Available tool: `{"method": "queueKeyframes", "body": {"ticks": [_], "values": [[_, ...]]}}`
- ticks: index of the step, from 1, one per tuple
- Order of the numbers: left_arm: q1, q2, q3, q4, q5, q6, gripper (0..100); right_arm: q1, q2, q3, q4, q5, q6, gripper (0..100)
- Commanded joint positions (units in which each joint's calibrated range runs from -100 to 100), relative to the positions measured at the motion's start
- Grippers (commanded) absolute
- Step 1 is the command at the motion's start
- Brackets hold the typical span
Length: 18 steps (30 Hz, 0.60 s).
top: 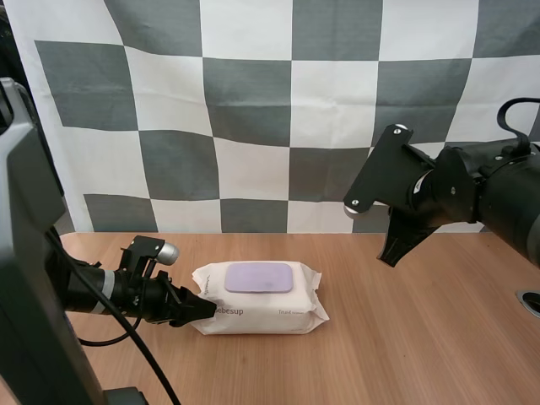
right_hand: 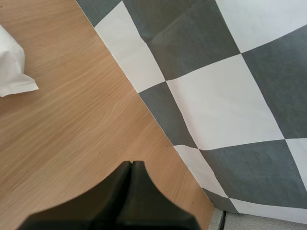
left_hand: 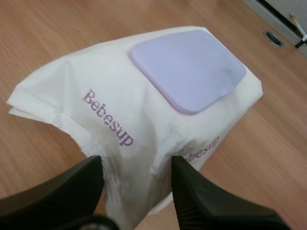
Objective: Open the wet wipes lid
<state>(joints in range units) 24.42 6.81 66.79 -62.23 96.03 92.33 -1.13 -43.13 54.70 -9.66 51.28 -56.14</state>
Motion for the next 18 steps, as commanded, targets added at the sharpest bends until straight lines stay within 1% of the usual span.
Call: {"method": "queueKeyframes", "body": {"ticks": [1,10,12,13,15,16,17,18], "values": [[-0.01,0.5,-0.1,-0.1,0.1,1.0,72,0.0,0.0,0.0,0.5,0.0,-0.1,0],[-0.01,4.0,-0.1,-0.1,0.1,1.0,72,0.0,0.0,0.0,1.4,-0.3,-0.2,0],[-0.01,4.6,-0.1,-0.1,0.5,1.0,70,0.0,0.0,0.0,1.4,-0.3,-0.2,0],[-0.01,4.8,-0.1,-0.2,0.9,1.0,67,0.0,0.0,0.0,1.4,-0.3,-0.2,0],[-0.01,4.9,-0.1,-0.3,1.8,1.0,54,0.0,0.0,0.0,1.6,0.0,-0.2,0],[-0.01,4.9,-0.1,-0.5,2.6,1.0,43,0.0,0.0,0.0,1.6,0.6,-0.7,0],[-0.01,4.9,-0.1,-0.6,3.5,1.0,31,0.0,0.0,0.0,2.1,1.7,-2.5,0],[-0.01,4.9,-0.1,-0.6,4.0,1.0,17,0.0,0.0,0.0,2.8,3.4,-5.8,0]]}}
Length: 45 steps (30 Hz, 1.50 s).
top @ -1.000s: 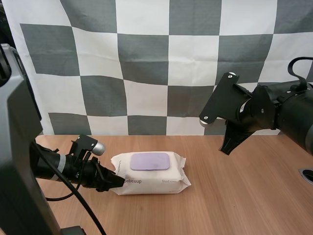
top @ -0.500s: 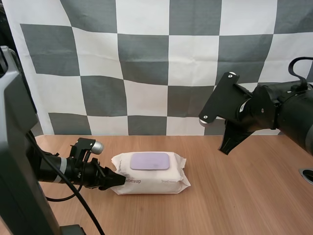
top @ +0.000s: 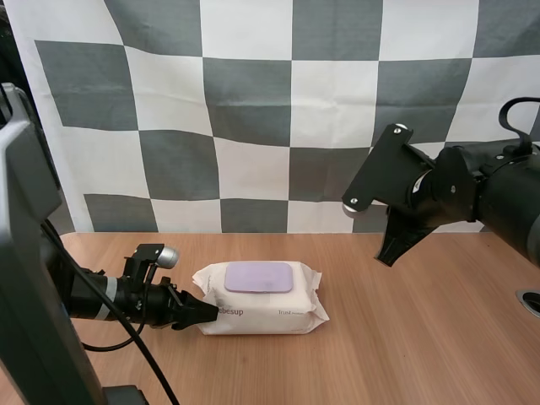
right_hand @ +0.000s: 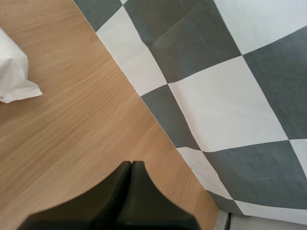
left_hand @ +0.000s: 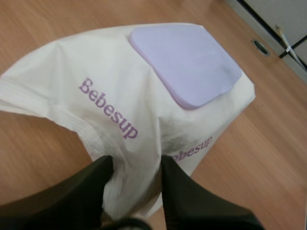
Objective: Open the wet wipes lid
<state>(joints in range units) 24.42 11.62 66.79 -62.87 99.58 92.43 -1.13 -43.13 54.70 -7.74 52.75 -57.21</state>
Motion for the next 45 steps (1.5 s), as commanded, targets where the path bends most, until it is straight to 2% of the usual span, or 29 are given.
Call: {"method": "queueKeyframes", "body": {"ticks": [1,2,5,8,11,12,15,19,22,25,29,34,43,45], "values": [[-0.01,0.1,-0.1,0.4,0.4,0.9,3,0.0,0.0,0.0,1.9,3.8,-7.8,0],[-0.01,0.1,-0.1,0.9,0.4,0.9,0,0.0,0.0,0.0,3.2,5.6,-11.7,0],[-0.01,0.1,-0.1,2.6,0.4,0.9,0,0.0,0.0,0.0,8.8,7.7,-20.4,0],[-0.01,0.1,-0.1,3.5,0.4,0.9,0,0.0,0.0,0.0,21.6,10.4,-29.0,0],[-0.01,0.1,-0.1,4.0,0.4,0.9,0,0.4,0.0,0.0,33.0,21.8,-41.0,0],[-0.01,0.1,-0.1,4.0,0.4,0.8,0,0.7,0.0,0.0,35.0,25.5,-42.8,0],[-0.01,0.1,0.1,4.8,0.4,0.2,0,3.0,0.0,0.0,38.1,28.8,-42.8,0],[-0.01,0.1,0.1,5.5,0.4,-0.3,0,6.4,2.6,0.0,37.9,27.7,-42.8,0],[-0.01,0.1,0.1,5.5,0.4,-0.3,0,8.9,7.0,0.0,35.7,24.2,-42.8,0],[-0.01,0.1,0.1,5.5,0.4,-0.3,0,10.7,11.6,0.0,32.4,15.8,-41.5,0],[-0.01,0.1,0.1,5.5,0.4,-0.3,0,12.8,16.2,0.0,28.8,8.7,-36.4,0],[-0.01,0.1,0.1,5.4,0.4,-0.3,0,14.9,17.9,0.0,28.3,2.8,-31.4,0],[-0.01,0.1,0.1,4.9,0.4,-0.3,0,17.0,23.6,0.0,28.0,2.6,-28.6,0],[-0.01,0.1,0.1,4.9,0.4,-0.3,0,17.3,25.4,0.0,28.0,2.4,-27.5,15]]}}
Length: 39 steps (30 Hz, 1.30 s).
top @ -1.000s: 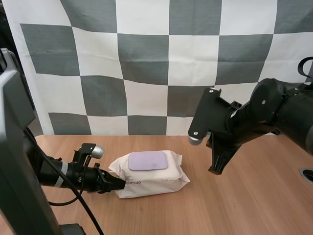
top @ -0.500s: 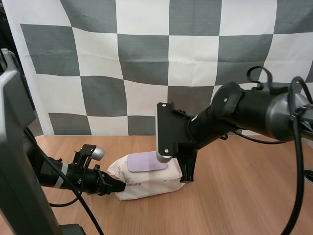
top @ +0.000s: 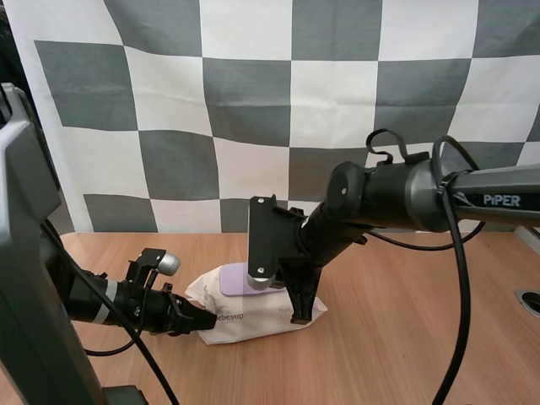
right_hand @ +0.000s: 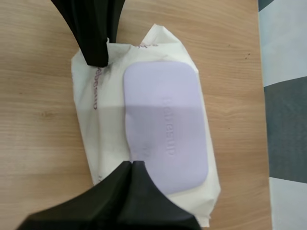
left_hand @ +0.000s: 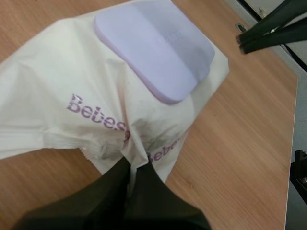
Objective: Open the wet wipes lid
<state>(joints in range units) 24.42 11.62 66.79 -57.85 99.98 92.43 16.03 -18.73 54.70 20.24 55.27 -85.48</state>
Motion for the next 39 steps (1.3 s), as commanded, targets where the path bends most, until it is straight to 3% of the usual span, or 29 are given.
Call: {"method": "queueKeyframes", "body": {"ticks": [1,4,27,34,39], "values": [[-0.01,0.1,0.1,-0.1,0.0,-0.3,0,0.3,1.7,0.0,0.0,-0.6,1.1,25],[-0.01,0.1,0.1,-0.1,0.0,-0.3,0,0.8,3.0,0.0,0.5,-2.7,3.0,43],[-0.01,0.1,0.1,-1.7,0.0,-0.3,0,1.4,6.9,0.0,3.4,-8.6,3.2,43],[-0.01,0.1,0.1,-1.7,0.0,-0.3,0,4.5,5.2,0.0,-3.8,-8.7,3.0,43],[-0.01,0.1,0.1,-1.4,0.0,-0.3,0,9.2,0.8,0.0,-13.5,-13.1,15.5,43]]}}
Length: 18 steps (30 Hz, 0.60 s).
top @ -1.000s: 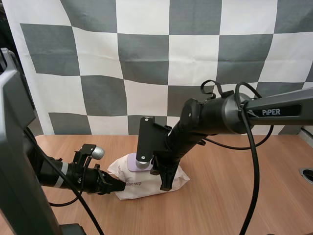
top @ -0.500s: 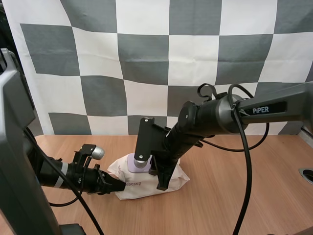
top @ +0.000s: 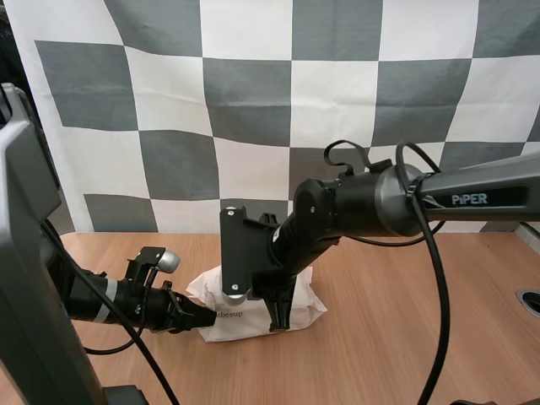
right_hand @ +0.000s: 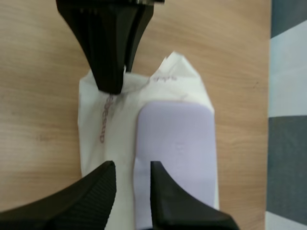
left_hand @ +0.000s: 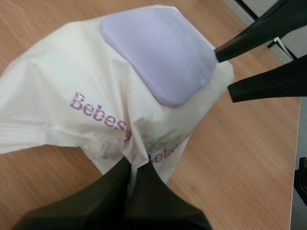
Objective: Open the wet wipes lid
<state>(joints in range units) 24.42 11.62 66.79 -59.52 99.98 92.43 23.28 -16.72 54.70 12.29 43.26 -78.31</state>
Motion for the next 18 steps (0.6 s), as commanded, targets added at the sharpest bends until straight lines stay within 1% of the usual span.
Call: {"method": "queueKeyframes", "body": {"ticks": [1,3,6,10,12,14,16,18], "values": [[-0.01,0.1,0.1,0.4,0.0,-0.3,0,2.7,-1.9,0.0,-9.5,-1.1,10.9,43],[-0.01,0.1,0.1,0.6,0.0,-0.3,0,3.9,-3.3,0.0,-17.2,-0.4,17.8,43],[-0.01,0.1,0.1,0.6,0.0,-0.3,0,4.5,-3.6,0.0,-24.0,2.0,24.3,43],[-0.01,0.1,0.1,0.6,0.0,-0.3,0,4.5,-3.7,1.2,-25.5,4.3,25.0,43],[-0.01,0.1,0.1,0.6,0.0,-0.3,0,4.5,-4.4,3.7,-26.6,2.5,25.0,43],[-0.01,0.1,0.1,0.6,0.0,-0.3,0,4.5,-5.4,6.6,-29.6,-0.2,25.0,41],[-0.01,0.1,0.1,0.6,0.0,-0.3,0,4.5,-6.5,9.5,-33.5,-5.2,26.9,39],[-0.01,0.1,0.1,0.6,0.0,-0.3,0,4.5,-7.0,10.6,-35.2,-8.4,28.9,39]]}}
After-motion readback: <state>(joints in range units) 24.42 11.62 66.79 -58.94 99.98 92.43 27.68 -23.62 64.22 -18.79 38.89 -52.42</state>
